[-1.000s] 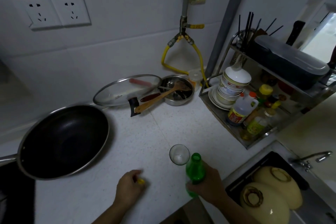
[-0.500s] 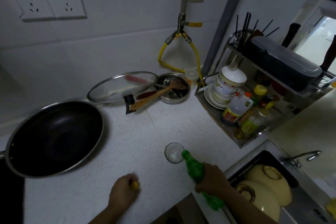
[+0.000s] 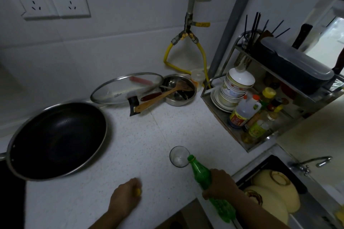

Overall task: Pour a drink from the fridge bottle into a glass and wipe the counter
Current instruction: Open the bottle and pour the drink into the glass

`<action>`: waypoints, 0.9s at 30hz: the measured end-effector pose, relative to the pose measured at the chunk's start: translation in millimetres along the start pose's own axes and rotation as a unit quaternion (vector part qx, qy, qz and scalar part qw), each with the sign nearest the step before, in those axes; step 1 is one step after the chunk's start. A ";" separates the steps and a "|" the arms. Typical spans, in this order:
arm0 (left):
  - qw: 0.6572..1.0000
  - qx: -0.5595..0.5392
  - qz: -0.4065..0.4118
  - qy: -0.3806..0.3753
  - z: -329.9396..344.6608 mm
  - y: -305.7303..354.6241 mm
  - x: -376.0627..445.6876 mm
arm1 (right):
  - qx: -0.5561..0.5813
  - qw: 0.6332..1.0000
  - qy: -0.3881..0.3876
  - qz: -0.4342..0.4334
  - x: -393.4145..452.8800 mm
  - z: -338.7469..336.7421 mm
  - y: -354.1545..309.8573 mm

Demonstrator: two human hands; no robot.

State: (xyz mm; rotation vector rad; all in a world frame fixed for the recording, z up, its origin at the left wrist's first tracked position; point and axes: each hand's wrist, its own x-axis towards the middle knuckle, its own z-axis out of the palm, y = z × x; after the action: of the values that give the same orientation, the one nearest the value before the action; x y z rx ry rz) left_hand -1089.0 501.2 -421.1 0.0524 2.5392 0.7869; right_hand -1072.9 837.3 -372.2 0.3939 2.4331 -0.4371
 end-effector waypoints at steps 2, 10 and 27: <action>1.000 0.016 0.000 -0.010 0.4 -3.2 1.1 | -0.003 1.000 -0.002 0.003 0.3 -0.3 0.0; 1.000 0.017 -0.021 0.001 -1.0 0.5 8.1 | -0.035 0.999 -0.021 0.012 4.3 -3.1 1.1; 0.999 0.030 -0.018 0.020 1.3 0.4 9.1 | -0.079 0.996 -0.033 0.008 4.5 -8.7 -1.4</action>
State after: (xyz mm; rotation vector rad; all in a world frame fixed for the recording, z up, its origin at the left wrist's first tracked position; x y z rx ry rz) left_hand -1096.5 503.8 -425.7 0.0102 2.5943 0.7054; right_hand -1081.4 840.3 -368.3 0.3251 2.3784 -0.2437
